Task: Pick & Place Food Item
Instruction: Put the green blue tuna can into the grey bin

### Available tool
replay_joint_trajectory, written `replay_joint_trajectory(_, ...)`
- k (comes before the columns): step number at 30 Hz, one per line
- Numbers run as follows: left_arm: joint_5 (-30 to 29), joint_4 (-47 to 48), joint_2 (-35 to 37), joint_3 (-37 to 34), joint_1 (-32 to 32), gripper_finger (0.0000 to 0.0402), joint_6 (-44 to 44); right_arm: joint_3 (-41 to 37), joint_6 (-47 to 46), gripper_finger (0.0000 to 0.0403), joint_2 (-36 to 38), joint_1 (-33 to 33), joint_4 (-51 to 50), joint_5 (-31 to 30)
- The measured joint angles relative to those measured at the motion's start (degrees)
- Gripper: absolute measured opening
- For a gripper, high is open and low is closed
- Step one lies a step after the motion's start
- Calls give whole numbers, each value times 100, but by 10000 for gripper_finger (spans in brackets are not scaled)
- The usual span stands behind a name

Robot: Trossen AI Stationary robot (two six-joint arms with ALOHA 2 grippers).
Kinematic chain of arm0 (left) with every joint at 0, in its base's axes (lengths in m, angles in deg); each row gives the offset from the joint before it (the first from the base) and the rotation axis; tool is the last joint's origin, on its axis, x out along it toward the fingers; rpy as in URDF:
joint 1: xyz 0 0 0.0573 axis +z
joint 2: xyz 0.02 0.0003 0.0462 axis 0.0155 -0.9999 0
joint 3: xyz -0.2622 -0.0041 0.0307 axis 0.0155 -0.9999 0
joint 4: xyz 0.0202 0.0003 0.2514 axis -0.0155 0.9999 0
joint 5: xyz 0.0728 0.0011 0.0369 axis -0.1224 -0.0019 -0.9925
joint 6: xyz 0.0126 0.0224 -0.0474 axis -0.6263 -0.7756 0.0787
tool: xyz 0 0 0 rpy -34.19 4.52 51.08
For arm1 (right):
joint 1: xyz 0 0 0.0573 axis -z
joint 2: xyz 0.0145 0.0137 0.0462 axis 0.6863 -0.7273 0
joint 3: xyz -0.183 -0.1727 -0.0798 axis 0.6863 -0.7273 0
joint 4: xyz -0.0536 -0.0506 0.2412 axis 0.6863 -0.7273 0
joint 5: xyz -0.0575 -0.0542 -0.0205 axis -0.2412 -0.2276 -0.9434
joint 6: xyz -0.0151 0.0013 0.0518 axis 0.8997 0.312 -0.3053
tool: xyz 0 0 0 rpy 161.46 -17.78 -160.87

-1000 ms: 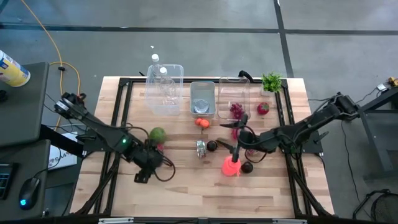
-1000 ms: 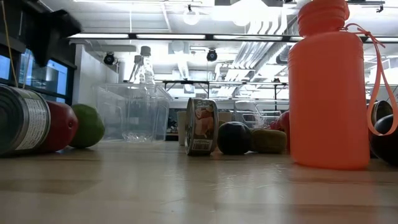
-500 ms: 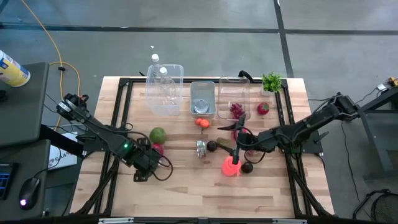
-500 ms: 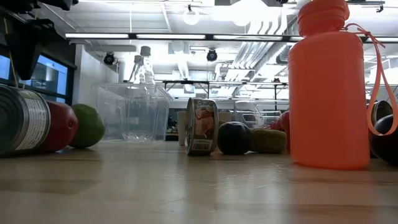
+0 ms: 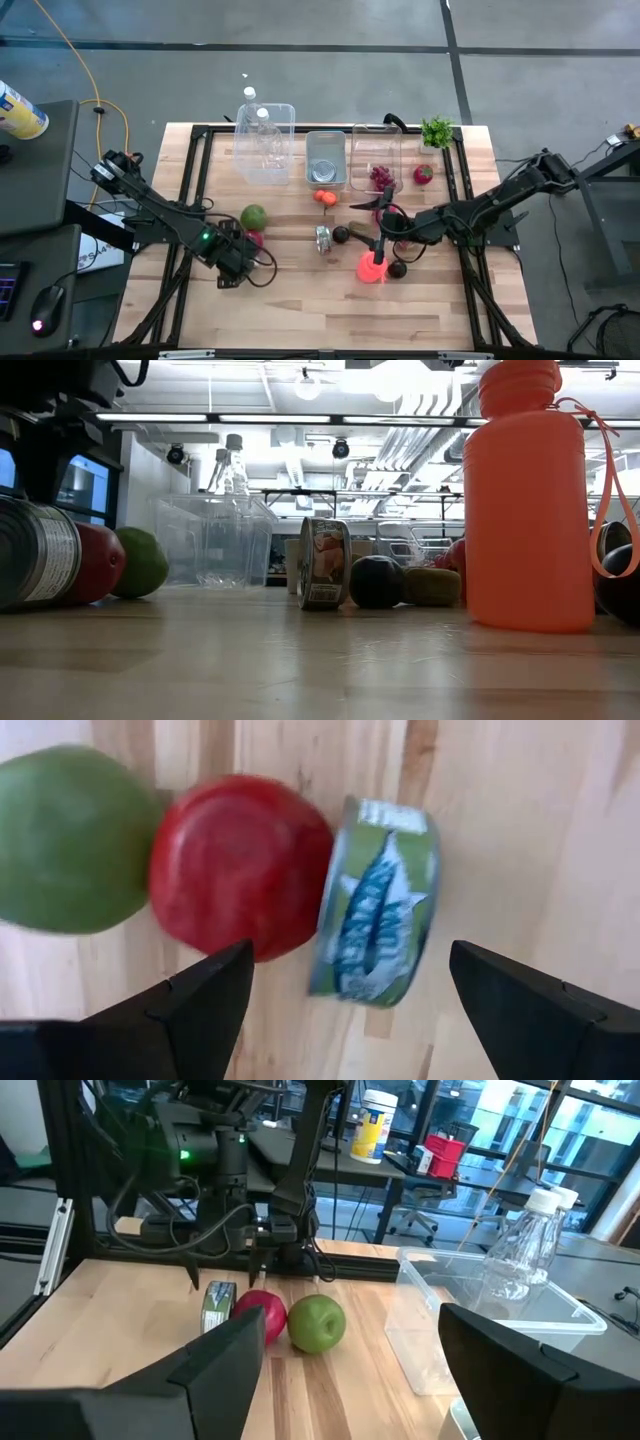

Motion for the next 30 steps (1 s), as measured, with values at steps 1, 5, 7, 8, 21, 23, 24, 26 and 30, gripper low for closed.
replay_joint_trajectory(1, 18, -71, 0, -25, -6, 326, 0, 0, 0, 287, 0, 0, 0, 0)
replay_joint_trajectory(5, 174, -369, 0, -118, -5, 326, 105, 0, 0, 287, 0, 0, 0, 0)
replay_joint_trajectory(7, 171, -452, 0, -155, -5, 326, 170, 0, -1, 287, 0, 0, 0, 0)
replay_joint_trajectory(8, 166, -472, 0, -166, -5, 326, 168, 0, 0, 287, 0, 0, 0, 0)
replay_joint_trajectory(21, 116, -828, -2, -730, 54, 326, 43, 0, -2, 287, 0, 0, -14, 0)
replay_joint_trajectory(23, 240, -832, -2, -747, 58, 324, -138, 0, 0, 287, 0, 0, -17, 0)
replay_joint_trajectory(24, 318, -837, -2, -749, 58, 322, -233, 0, 0, 287, 0, 0, -18, 0)
replay_joint_trajectory(26, 495, -846, -2, -748, 90, 315, -426, 0, -1, 287, 0, 0, -18, 0)
replay_joint_trajectory(30, 652, -844, -2, -749, 197, 288, -664, 0, 0, 287, 0, 0, -18, 0)
